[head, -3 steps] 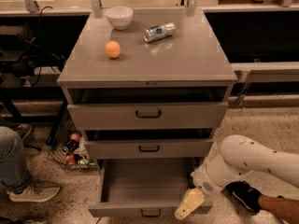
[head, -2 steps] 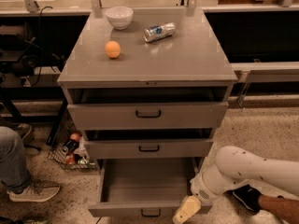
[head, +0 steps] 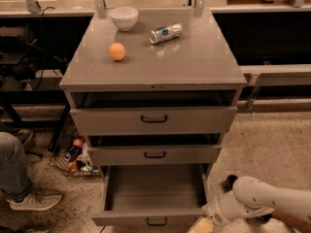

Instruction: Close bottom drawer

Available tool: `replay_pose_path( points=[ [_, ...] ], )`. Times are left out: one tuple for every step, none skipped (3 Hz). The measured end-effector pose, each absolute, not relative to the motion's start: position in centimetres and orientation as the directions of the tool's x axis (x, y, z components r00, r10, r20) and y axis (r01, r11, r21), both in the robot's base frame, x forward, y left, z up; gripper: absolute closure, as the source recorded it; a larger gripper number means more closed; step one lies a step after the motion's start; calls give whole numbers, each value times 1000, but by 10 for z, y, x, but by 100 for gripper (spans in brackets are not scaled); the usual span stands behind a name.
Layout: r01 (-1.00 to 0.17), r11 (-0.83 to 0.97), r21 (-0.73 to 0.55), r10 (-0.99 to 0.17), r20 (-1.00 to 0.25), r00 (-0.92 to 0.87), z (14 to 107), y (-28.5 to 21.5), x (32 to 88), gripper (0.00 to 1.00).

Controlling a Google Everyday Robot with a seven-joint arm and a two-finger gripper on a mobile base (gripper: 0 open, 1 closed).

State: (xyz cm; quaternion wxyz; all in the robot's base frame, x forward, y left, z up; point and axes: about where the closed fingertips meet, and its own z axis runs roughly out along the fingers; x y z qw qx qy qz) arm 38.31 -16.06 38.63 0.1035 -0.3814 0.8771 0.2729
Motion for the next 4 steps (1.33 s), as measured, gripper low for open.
replay_pose_path(
  points=[
    [-685, 582, 438, -539, -424, -728, 322, -177, 388, 49],
    [-663, 590, 460, -497, -440, -748, 285, -184, 393, 72],
    [-660, 589, 465, -493, -440, -750, 280, -182, 393, 96],
    [-661, 588, 467, -494, -440, -750, 280, -182, 393, 100]
  ],
)
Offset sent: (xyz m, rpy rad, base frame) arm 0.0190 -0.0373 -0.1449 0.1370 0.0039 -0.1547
